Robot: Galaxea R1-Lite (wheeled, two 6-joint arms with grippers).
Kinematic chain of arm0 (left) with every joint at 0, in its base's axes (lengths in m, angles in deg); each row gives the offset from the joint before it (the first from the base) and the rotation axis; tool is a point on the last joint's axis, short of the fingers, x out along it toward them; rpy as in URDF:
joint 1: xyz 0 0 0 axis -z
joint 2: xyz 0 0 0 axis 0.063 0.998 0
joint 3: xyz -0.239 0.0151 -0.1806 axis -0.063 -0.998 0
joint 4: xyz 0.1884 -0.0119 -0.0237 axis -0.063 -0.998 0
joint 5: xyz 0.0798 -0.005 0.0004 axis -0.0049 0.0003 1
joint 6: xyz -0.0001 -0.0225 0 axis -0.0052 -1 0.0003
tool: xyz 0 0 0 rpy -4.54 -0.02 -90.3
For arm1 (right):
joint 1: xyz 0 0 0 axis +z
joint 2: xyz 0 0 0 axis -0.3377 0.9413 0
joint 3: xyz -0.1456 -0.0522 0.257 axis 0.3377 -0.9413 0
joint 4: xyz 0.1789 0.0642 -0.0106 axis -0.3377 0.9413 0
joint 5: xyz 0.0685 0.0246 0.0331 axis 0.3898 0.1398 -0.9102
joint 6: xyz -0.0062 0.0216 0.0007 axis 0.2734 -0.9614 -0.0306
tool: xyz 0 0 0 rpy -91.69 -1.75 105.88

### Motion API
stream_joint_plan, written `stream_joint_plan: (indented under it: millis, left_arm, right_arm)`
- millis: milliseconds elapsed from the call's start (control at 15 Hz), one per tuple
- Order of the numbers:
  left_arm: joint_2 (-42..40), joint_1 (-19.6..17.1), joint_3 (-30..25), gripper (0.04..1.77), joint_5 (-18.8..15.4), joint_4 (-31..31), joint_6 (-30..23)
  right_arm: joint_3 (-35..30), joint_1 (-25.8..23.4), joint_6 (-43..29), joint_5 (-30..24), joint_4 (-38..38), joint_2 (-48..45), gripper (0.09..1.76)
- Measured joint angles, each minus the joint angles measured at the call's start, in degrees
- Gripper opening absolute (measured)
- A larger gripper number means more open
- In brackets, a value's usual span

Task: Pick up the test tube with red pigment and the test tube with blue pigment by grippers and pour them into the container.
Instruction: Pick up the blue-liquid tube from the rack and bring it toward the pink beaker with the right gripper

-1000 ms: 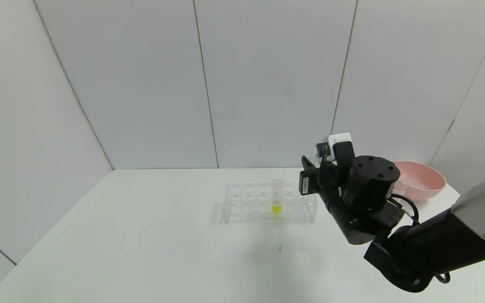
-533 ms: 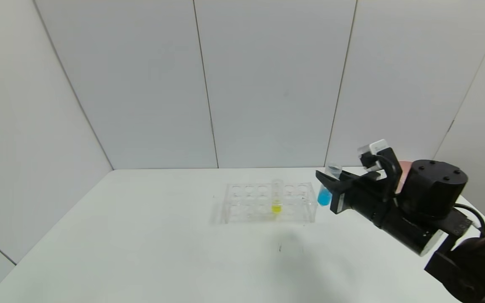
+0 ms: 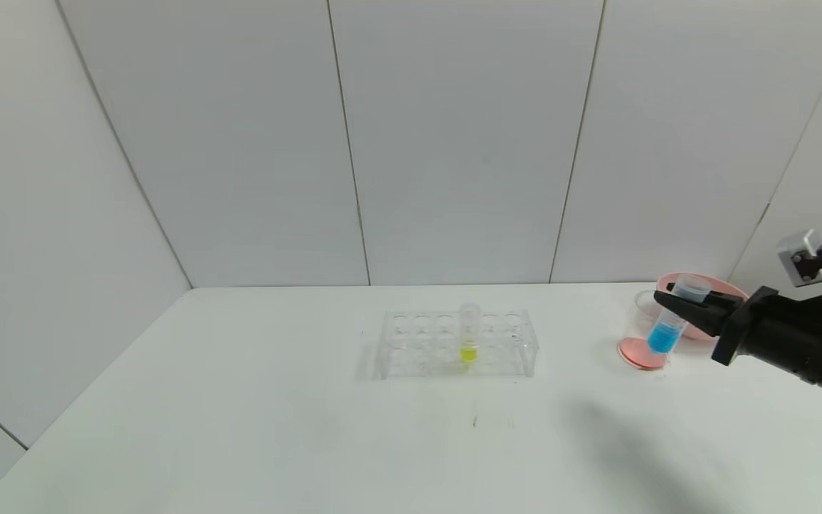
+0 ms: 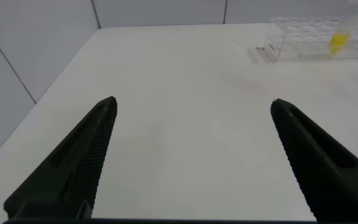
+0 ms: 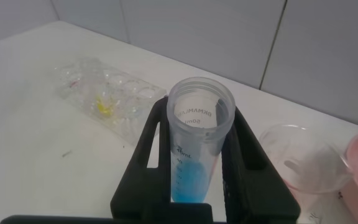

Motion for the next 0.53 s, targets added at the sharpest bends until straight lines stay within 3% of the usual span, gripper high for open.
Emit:
stream_joint_plan:
  millis: [267, 533]
  left_arm:
    - [0.0, 0.0, 0.0, 1.76, 0.0, 0.0, 0.0]
    - [0.0, 0.0, 0.0, 1.76, 0.0, 0.0, 0.0]
  right_arm:
    - [7.1, -12.7, 0.8, -12.1, 12.1, -0.4, 0.52]
    - [17.0, -18.2, 8.1, -15.6, 28.0, -0.3, 0.52]
